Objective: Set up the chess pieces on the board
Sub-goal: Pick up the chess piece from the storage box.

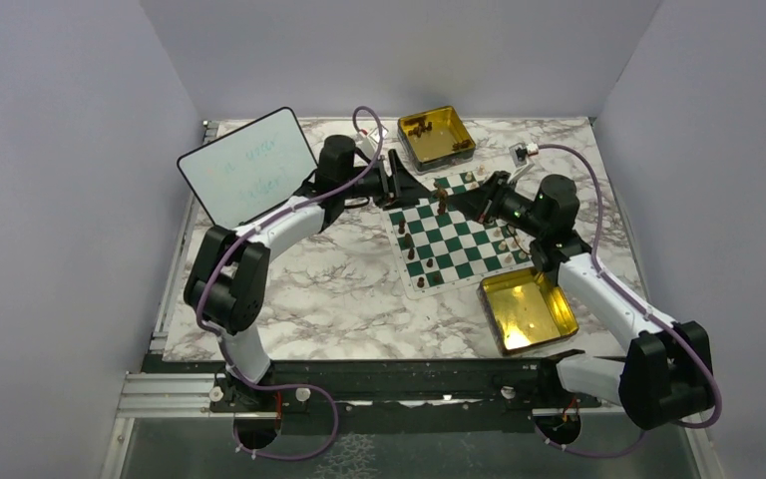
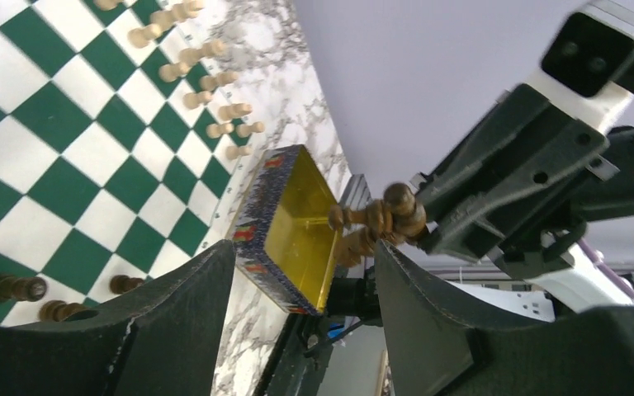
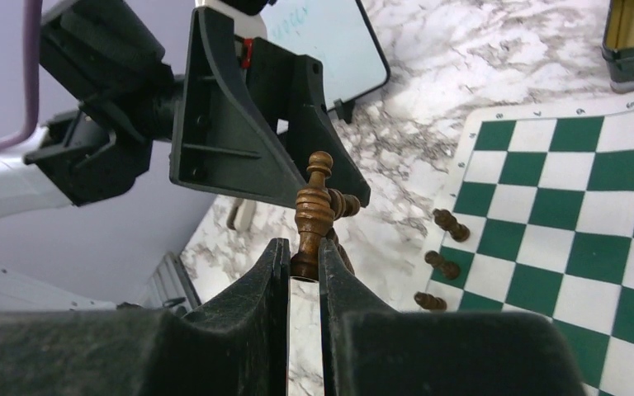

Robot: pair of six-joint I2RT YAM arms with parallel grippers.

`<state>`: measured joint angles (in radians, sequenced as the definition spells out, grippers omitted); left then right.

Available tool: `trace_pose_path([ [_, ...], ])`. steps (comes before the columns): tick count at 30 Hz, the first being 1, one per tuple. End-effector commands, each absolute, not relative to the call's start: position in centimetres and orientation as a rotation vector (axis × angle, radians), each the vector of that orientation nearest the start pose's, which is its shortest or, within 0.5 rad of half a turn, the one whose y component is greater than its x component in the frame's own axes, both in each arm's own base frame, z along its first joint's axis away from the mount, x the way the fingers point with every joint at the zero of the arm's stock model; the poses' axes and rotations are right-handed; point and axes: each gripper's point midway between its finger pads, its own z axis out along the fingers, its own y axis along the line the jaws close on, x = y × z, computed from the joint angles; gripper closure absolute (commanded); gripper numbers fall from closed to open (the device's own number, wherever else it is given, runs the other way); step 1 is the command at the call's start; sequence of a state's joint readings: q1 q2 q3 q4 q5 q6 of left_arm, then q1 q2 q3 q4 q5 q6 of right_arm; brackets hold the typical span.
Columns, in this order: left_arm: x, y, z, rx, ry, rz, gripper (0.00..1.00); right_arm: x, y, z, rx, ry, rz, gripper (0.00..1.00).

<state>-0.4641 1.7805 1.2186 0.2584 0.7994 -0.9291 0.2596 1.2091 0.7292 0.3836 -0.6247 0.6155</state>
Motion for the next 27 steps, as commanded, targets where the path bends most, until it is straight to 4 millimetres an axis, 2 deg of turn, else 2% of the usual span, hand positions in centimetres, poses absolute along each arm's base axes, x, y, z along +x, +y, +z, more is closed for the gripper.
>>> trace_pose_path([
  [1,33.5,-34.0,28.4,0.282,1.903,-1.715,0.34,32.4,21.0,28.9,-0.108,1.647,1.233,0.99],
  [8,31.9,-34.2,31.6,0.342,1.758,-1.803,0.22,31.6,21.5,31.1,-0.096,1.584,1.33,0.99],
  [17,31.4,-34.6,31.8,0.355,1.718,-1.811,0.12,30.9,22.0,31.8,-0.099,1.562,1.416,0.99],
  [21,31.1,-35.0,32.6,0.382,1.684,-1.82,0.09,30.6,22.1,31.8,-0.107,1.555,1.431,0.99],
  [27,30.7,-35.8,33.5,0.405,1.647,-1.831,0.09,30.5,22.1,31.8,-0.1,1.556,1.446,0.99],
])
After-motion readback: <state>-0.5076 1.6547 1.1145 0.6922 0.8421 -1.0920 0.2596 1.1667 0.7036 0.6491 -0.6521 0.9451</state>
